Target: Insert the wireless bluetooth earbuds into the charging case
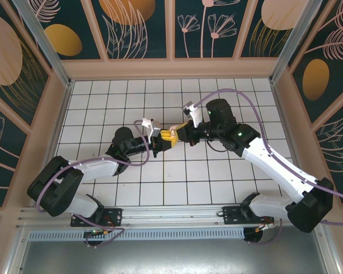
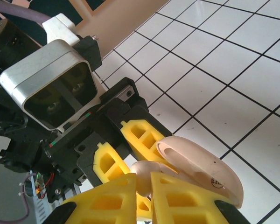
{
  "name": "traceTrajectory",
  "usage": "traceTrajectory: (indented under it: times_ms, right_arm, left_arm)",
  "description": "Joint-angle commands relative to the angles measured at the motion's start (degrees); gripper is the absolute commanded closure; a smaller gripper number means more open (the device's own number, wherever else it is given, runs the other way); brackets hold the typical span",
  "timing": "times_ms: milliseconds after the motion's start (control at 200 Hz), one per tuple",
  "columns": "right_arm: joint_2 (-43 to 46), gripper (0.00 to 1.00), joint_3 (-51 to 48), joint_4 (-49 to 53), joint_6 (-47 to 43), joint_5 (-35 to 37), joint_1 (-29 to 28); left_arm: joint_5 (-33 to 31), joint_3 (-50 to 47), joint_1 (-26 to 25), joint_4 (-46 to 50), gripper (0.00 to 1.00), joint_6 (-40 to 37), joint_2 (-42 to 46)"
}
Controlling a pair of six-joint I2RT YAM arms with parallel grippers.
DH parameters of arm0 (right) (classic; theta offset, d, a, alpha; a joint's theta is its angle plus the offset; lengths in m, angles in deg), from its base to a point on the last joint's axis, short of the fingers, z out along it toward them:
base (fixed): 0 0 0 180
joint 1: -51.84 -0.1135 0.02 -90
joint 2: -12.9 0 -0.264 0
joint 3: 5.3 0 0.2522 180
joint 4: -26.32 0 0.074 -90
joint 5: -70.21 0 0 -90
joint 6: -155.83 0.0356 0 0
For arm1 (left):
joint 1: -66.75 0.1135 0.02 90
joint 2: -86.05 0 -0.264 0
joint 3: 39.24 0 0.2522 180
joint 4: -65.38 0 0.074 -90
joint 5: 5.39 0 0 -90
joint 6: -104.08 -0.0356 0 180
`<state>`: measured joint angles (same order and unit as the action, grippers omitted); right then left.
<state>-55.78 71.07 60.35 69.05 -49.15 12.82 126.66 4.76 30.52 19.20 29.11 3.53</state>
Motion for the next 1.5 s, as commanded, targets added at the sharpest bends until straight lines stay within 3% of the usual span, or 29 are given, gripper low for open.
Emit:
traceTrajectory:
  times_ms: [0, 756, 1006, 1496]
  right_arm:
    - [-0.9, 0.85, 1.5, 2.3, -3.0, 0.2, 1.2]
    - [2.2, 0.62, 5.1, 0.7, -2.0, 1.3, -0.5]
    - [0.8, 0.64, 6.0, 2.2, -1.8, 2.4, -2.4]
    - [-2.5, 0.80, 6.1, 5.7, -3.9, 4.6, -2.6]
  left_arm:
    - [4.5, 1.7, -0.4, -3.9, 0.97, -2.0, 1.9]
    - [2.0, 1.6, -0.4, -0.7, 0.97, -3.2, 2.9]
    - [1.8, 1.8, -0.3, -0.7, 0.97, -3.1, 2.8]
    - [2.1, 2.1, -0.3, -0.1, 0.97, -3.4, 2.8]
